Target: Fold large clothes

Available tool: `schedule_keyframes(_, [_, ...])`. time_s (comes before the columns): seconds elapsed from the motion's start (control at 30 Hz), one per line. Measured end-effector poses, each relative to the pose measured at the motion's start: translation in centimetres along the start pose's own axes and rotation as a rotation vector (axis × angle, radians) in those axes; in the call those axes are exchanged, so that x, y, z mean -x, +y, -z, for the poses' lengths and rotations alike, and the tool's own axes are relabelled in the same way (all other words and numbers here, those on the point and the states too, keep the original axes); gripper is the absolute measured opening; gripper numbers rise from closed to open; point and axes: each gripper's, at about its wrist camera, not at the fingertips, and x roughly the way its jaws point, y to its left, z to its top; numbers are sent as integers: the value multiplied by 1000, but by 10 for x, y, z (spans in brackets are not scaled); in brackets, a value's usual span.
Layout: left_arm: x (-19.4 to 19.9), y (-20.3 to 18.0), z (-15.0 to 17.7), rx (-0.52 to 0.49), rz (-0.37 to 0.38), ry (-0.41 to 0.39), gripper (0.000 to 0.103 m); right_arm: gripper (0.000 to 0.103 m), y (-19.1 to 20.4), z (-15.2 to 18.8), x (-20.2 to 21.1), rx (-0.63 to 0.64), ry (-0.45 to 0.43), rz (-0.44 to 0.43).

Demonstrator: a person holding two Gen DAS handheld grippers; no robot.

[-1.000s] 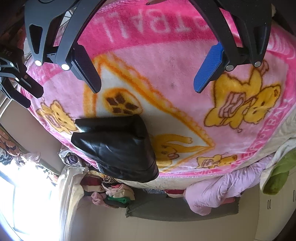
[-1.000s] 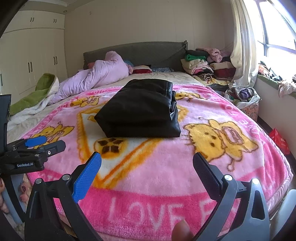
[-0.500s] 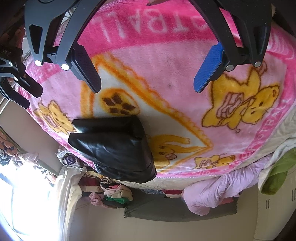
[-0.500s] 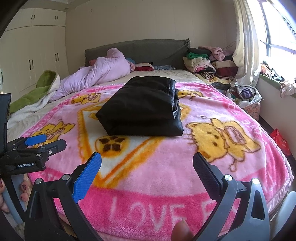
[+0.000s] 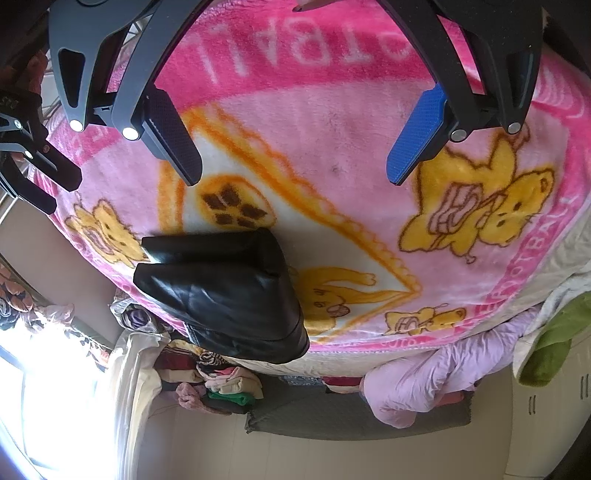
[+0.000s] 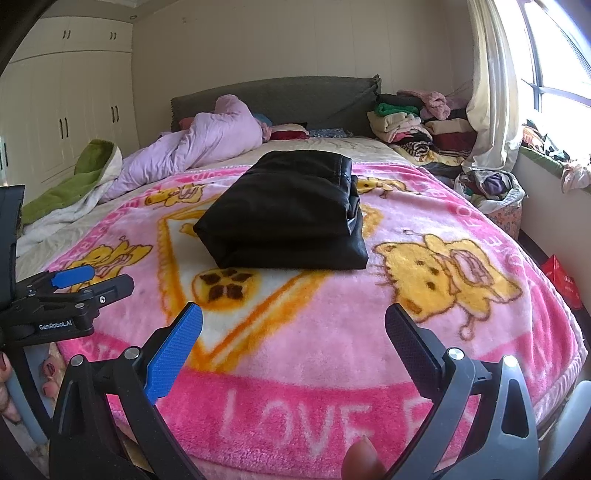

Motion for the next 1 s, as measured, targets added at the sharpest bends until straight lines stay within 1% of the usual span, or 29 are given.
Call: schedule_keyframes(1.0, [1, 2, 0, 0, -12, -2, 94, 99, -1, 2, -1, -1, 16, -12])
